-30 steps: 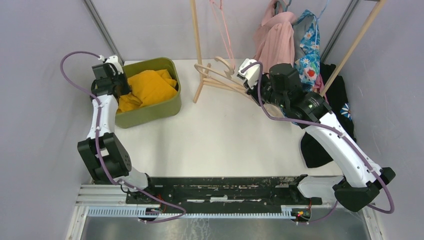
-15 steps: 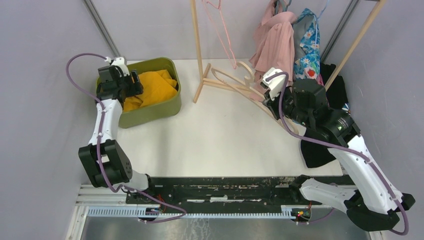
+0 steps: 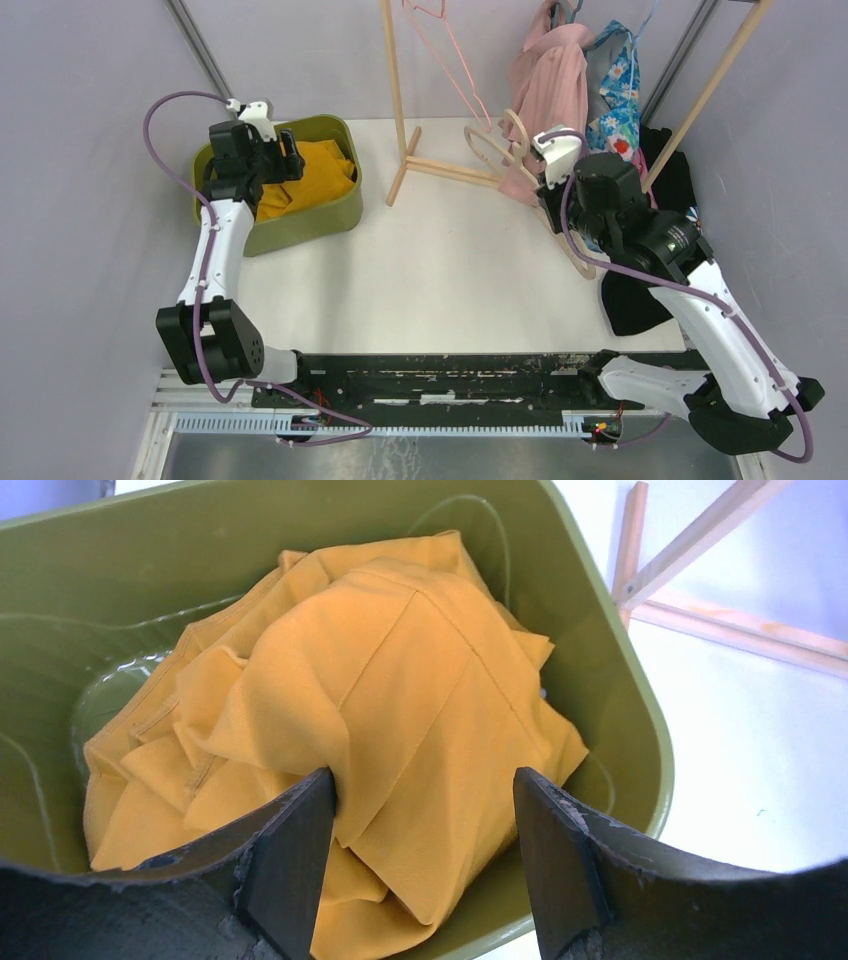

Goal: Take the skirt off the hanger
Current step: Place the skirt in the bin.

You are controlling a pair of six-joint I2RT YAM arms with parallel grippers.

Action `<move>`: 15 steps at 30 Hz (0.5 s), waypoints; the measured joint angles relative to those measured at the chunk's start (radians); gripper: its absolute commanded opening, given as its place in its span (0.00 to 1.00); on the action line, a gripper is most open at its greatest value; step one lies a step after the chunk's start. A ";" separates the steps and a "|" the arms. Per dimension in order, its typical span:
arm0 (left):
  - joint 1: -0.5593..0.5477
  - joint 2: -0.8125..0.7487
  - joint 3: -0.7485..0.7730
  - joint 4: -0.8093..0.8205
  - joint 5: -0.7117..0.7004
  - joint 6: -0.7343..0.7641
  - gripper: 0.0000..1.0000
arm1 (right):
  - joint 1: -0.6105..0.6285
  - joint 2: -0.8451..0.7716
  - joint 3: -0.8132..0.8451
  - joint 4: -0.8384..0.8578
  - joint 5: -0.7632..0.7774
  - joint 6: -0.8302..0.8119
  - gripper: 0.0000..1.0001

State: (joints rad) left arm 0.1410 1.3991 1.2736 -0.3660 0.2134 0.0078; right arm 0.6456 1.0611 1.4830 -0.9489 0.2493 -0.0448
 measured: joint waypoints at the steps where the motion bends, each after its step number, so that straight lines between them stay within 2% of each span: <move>1: -0.006 0.000 0.003 -0.001 0.000 0.000 0.72 | 0.000 0.014 0.021 0.004 0.014 0.013 0.01; 10: -0.043 -0.002 0.019 -0.014 0.006 0.000 0.71 | 0.000 0.132 0.167 0.096 0.125 0.108 0.01; 15: -0.052 -0.006 0.024 -0.030 0.008 0.000 0.71 | 0.000 0.224 0.211 0.205 0.175 0.112 0.01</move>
State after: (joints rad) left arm 0.0887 1.3933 1.2972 -0.3962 0.2214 0.0078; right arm 0.6460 1.2850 1.6939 -0.7441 0.4244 0.0669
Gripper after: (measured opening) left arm 0.710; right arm 0.056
